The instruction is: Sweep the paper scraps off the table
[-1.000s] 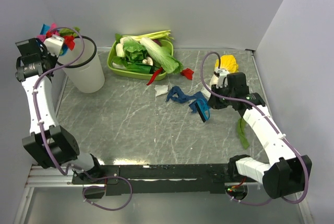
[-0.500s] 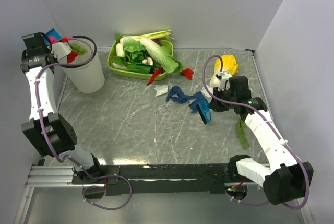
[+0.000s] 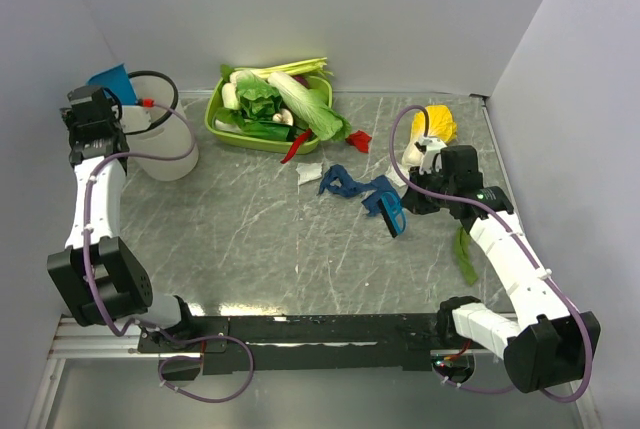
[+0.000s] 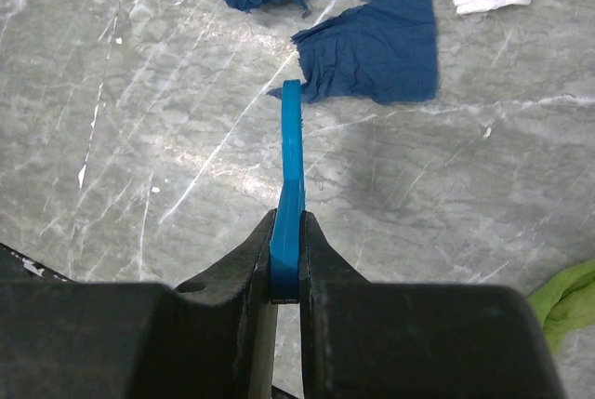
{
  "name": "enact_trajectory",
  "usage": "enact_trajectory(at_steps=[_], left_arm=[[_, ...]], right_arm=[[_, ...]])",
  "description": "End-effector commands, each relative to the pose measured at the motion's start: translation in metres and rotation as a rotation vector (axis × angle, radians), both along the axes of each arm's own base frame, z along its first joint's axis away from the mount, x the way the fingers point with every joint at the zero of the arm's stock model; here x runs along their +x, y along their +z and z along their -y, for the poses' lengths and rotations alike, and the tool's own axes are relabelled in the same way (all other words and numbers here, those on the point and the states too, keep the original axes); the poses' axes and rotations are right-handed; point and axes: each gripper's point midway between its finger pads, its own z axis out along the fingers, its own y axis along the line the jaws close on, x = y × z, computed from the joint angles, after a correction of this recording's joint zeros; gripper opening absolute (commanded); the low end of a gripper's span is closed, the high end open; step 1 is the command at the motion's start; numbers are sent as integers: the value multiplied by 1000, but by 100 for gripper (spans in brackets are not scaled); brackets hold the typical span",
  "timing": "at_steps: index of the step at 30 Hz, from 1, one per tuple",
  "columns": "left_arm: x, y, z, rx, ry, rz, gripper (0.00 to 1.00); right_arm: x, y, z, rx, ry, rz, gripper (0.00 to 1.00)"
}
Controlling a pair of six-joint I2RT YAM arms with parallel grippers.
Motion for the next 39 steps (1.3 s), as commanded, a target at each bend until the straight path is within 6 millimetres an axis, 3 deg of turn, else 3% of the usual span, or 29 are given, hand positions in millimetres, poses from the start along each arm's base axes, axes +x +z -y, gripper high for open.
enact_trajectory(at_steps=[1, 5, 8, 9, 11, 12, 14, 17, 18, 19, 20, 21, 22, 23, 25, 29, 34, 36, 39], left_arm=[[-6, 55, -6, 52, 48, 125, 1], [-3, 68, -5, 24, 51, 216, 1], [0, 94, -1, -58, 46, 378, 1], [1, 113, 3, -117, 32, 475, 1], [8, 114, 5, -206, 43, 509, 1], [8, 136, 8, -226, 38, 560, 1], [19, 135, 19, -294, 30, 560, 1], [25, 134, 54, -417, -28, 556, 1], [27, 119, 68, -470, -48, 511, 1], [34, 112, 96, -516, -129, 482, 1], [27, 115, 113, -543, -176, 481, 1], [27, 93, 130, -579, -209, 418, 1], [27, 79, 161, -611, -276, 353, 1], [18, 73, 176, -642, -306, 333, 1], [6, 35, 226, -712, -385, 188, 1], [-22, -31, 278, -855, -384, -18, 1], [-76, -112, 321, -974, -379, -347, 1], [-101, -151, 329, -983, -369, -480, 1], [-119, -190, 340, -1008, -350, -573, 1]], right_arm=[[5, 7, -3, 28, -1, 21, 0], [7, 7, -3, 27, -2, 25, 0], [7, 10, -2, 21, 1, 36, 0], [6, 9, -2, 20, 2, 35, 0], [7, 13, -3, 18, 18, 48, 0], [8, 16, -2, 13, 19, 56, 0], [13, 21, -2, 6, 20, 70, 0], [24, 29, 1, -25, 32, 109, 0], [27, 32, 1, -31, 30, 119, 0], [30, 36, 2, -42, 38, 134, 0], [36, 41, 2, -50, 41, 152, 0], [39, 44, 3, -59, 43, 163, 0], [44, 44, 3, -79, 60, 171, 0], [50, 52, 4, -89, 65, 194, 0], [61, 53, 5, -121, 85, 209, 0], [83, 66, 1, -152, 139, 245, 0], [110, 68, 1, -212, 172, 262, 0], [120, 76, 1, -248, 188, 296, 0], [137, 79, 3, -376, 274, 369, 0]])
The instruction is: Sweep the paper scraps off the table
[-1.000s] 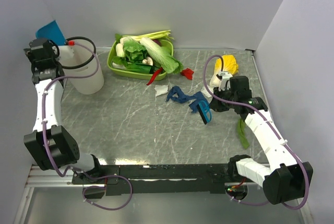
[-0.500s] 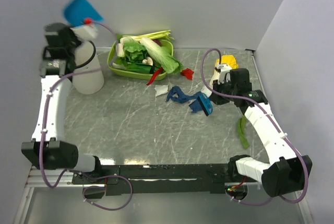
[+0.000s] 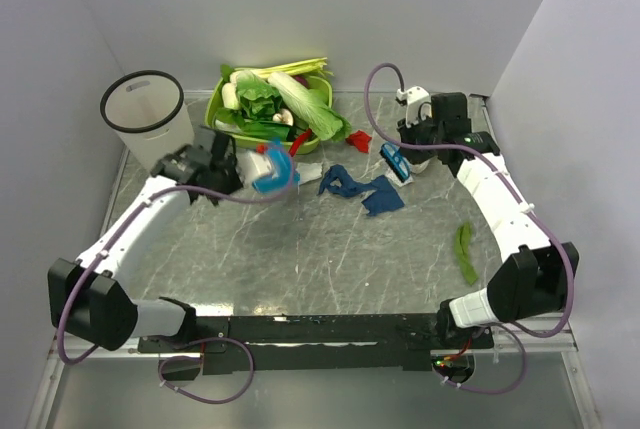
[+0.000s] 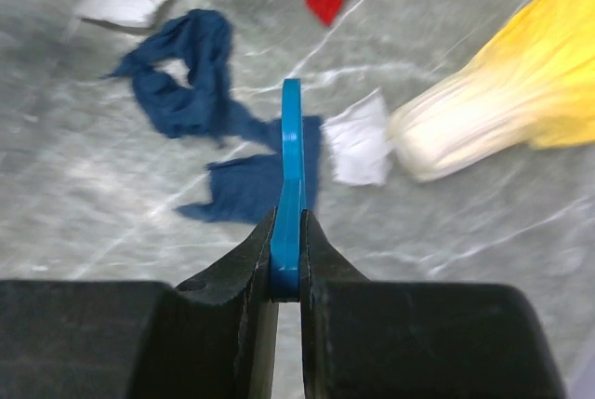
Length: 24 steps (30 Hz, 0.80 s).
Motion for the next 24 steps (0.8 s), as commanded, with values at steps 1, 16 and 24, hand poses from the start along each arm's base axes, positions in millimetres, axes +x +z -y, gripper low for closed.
enact_trajectory(at_steps=[1, 16, 24], left_arm=[[-45, -54, 27, -88, -41, -204, 1], [-88, -140, 19, -59, 157, -378, 1], [-115, -152, -2, 24, 157, -430, 1]], right_arm=[[34, 28, 3, -189, 116, 189, 0], [134, -5, -10, -560, 504, 526, 0], [202, -47, -29, -676, 605, 630, 0]])
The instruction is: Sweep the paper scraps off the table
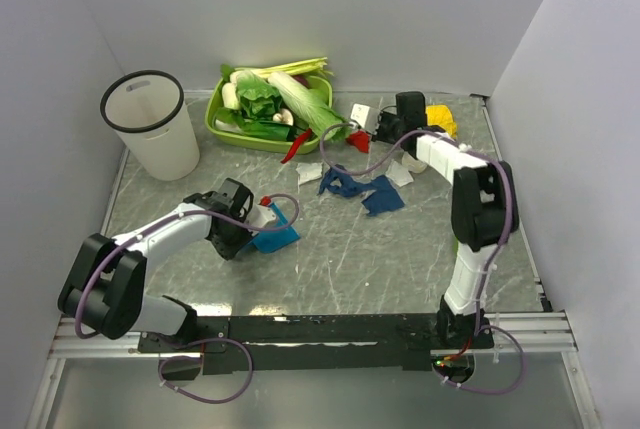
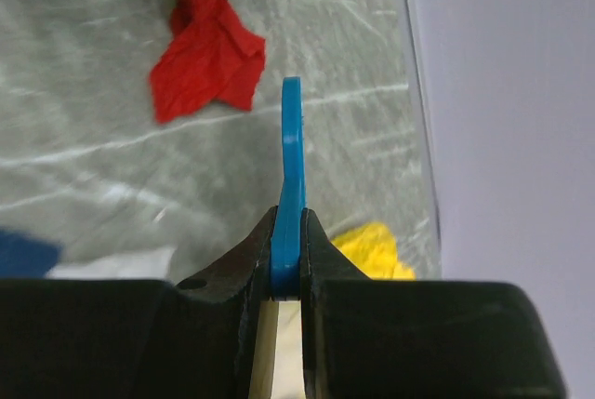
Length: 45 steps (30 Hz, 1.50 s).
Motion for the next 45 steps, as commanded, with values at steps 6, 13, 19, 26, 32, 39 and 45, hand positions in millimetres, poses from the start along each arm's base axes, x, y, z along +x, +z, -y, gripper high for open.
enact_trajectory(at_steps=[6, 13, 19, 26, 32, 39, 45], left_arm=[[5, 7, -3, 32, 2, 5, 1], [37, 23, 8, 32, -24, 67, 1], [44, 22, 8, 48, -50, 68, 1], [43, 29, 7, 53, -65, 70, 1], [35, 28, -9, 129, -120, 53, 1], [30, 26, -18, 162, -126, 59, 1], [26, 25, -21, 166, -121, 63, 1]], right_arm=[[44, 2, -30, -149, 263, 208, 0], [-47, -38, -28, -206, 429, 62, 0], [-156, -31, -64, -51, 471, -145, 0], [-175, 46, -94, 171, 386, -102, 0], [-149, 54, -113, 155, 417, -44, 0], [-120, 47, -166, 127, 468, 77, 0], [-129, 15, -203, 65, 583, 80, 0]])
